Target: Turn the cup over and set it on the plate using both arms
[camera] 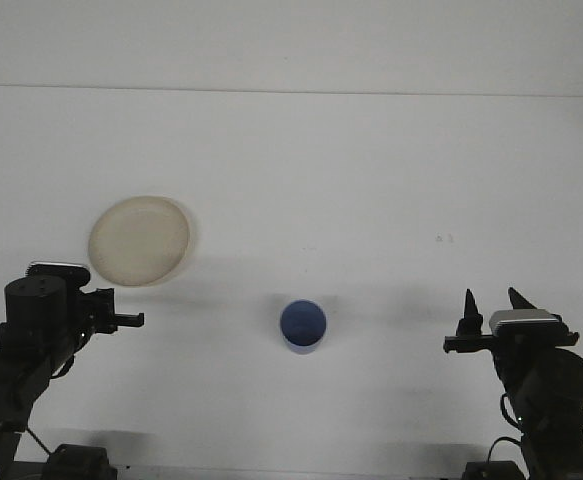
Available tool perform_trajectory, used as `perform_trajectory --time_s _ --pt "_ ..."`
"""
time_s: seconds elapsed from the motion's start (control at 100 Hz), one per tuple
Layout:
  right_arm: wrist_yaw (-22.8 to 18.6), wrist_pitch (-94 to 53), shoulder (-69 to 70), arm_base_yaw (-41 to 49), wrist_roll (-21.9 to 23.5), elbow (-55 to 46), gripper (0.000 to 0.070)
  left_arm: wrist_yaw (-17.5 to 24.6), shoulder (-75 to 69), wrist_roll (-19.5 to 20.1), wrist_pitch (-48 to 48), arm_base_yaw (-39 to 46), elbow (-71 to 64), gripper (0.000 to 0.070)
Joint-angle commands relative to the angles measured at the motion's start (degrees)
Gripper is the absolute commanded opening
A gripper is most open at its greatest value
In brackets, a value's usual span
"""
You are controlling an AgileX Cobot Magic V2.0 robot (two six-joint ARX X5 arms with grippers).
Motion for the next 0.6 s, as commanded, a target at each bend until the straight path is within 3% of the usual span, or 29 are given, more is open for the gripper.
perform_trajectory --time_s 0.0,0.09,0.24,0.3,0.41,0.59 --pt "-0.02 0.55 0.17 0.09 1.01 0.68 0.0445 0.13 -0.04 0.28 0.57 -0.15 0.96 0.0017" --pt "-0.02 0.57 0.17 0.09 1.01 0.68 0.0445 0.13 -0.09 0.28 0.61 -0.15 0.96 0.0057" --pt "-0.02 0.61 0.17 0.09 1.01 0.68 0.0445 0.15 -0.09 0.07 0.48 -0.15 0.96 0.039" --pt "-0.02 0.7 0.17 0.09 1.01 0.68 0.0445 0.15 -0.09 0.07 0.22 -0.15 0.96 0.0466" --pt "-0.02 0.85 0.17 0.09 1.01 0.68 0.0445 0.68 -0.09 0.07 -0.52 -0.15 1.03 0.047" --pt "-0.02 0.94 0.17 0.09 1.01 0.68 0.0445 5.6 0.52 0.11 -1.97 -1.25 2.49 0.0469"
